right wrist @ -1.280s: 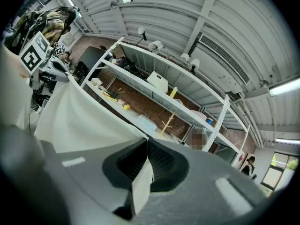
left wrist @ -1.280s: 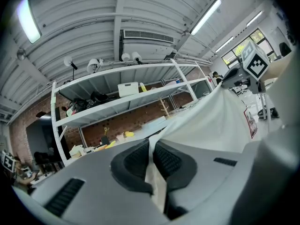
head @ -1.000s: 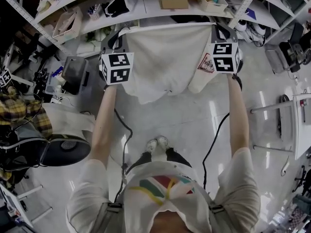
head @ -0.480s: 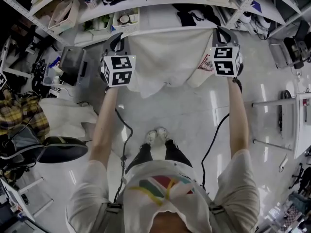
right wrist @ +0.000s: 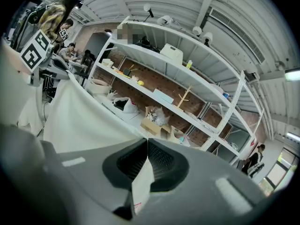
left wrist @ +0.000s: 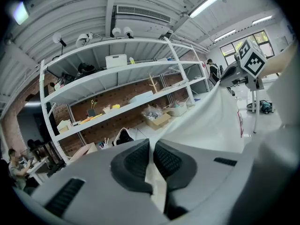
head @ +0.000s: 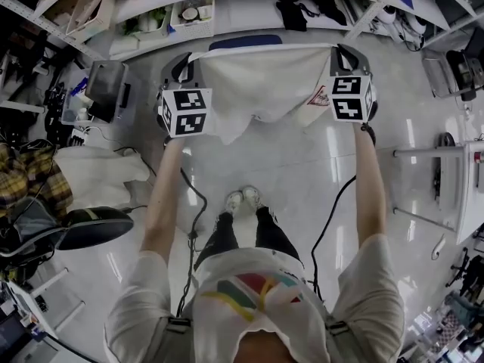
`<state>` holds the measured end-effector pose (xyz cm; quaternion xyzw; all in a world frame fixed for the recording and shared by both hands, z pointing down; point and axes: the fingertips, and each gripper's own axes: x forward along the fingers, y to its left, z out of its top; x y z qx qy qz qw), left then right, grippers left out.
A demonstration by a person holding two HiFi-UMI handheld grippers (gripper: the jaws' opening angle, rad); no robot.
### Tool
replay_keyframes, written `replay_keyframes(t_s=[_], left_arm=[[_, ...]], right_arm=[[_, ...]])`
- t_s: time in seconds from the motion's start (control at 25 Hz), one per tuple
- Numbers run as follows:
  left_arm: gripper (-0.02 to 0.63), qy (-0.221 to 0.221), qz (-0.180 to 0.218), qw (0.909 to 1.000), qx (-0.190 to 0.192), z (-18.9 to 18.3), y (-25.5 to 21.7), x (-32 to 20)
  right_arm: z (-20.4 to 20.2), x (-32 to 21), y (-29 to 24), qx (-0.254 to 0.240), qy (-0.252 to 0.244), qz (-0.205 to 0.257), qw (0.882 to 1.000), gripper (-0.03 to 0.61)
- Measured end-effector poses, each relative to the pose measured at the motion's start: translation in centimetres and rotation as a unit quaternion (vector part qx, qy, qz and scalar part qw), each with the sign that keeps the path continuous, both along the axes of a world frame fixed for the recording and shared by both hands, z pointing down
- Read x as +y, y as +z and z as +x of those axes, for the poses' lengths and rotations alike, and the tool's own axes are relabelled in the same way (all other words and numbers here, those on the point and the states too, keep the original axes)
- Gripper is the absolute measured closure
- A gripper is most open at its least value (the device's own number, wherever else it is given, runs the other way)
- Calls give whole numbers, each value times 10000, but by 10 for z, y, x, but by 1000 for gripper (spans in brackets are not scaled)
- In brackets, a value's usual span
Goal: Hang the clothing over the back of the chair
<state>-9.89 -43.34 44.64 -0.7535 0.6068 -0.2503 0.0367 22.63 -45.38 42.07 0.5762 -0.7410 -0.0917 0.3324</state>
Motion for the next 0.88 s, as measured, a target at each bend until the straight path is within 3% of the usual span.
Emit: replay_keyframes(t_s=[0.88], left_arm=[[598, 42, -801, 9967, -117, -2, 88, 22]], right_arm=[[-2, 14, 89, 130, -51, -767, 9970, 569]])
